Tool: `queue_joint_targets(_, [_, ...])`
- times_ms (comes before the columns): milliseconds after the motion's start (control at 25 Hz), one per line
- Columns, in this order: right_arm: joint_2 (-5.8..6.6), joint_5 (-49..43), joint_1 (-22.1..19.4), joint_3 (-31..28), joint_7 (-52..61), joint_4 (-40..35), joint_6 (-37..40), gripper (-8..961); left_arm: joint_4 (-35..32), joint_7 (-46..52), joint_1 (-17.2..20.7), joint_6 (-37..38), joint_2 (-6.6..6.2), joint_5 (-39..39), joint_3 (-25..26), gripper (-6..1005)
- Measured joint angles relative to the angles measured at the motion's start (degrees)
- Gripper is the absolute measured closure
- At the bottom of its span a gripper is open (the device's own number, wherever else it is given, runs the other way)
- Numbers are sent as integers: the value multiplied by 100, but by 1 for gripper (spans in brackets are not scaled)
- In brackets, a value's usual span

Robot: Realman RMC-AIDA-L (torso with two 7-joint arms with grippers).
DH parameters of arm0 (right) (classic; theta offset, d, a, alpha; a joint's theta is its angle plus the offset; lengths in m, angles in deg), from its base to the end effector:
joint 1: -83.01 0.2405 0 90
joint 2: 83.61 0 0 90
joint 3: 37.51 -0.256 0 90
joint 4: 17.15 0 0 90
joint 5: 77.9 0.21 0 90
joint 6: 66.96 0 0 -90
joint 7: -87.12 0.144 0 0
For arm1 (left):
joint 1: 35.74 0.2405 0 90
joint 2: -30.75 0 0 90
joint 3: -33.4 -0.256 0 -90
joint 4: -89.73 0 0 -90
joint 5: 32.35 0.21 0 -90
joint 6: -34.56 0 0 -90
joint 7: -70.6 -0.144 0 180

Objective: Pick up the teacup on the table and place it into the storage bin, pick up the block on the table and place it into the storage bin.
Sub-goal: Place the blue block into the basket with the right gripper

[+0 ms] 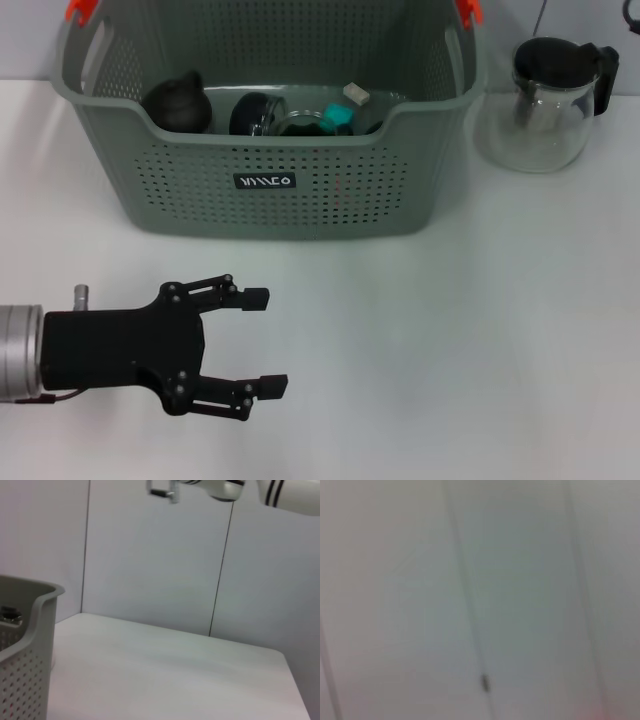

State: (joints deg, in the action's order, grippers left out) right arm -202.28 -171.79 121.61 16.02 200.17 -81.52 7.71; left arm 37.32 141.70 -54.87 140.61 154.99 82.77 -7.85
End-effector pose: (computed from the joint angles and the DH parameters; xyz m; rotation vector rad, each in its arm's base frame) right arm 0.1006 0.4116 0.0789 -2.4968 0.5712 1.0522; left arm -0.2608 0.2593 0.0051 -2.8709 -0.3319 -0.7865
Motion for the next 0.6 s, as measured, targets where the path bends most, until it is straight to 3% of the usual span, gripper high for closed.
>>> queue_joint_targets(200, [195,-409,417,-9,-129,797,-499,523,117,0,-141,3,-2,0,-6,65])
queue_joint_targets(360, [202,-571,497,-6,-255,939,-585,513,151,23,-195,4,-7,-4,5,65])
queue_joint_targets(600, [199,-211,291,-201,-576,780,-6,263,170,48,-236,52,-10,-42,34,65])
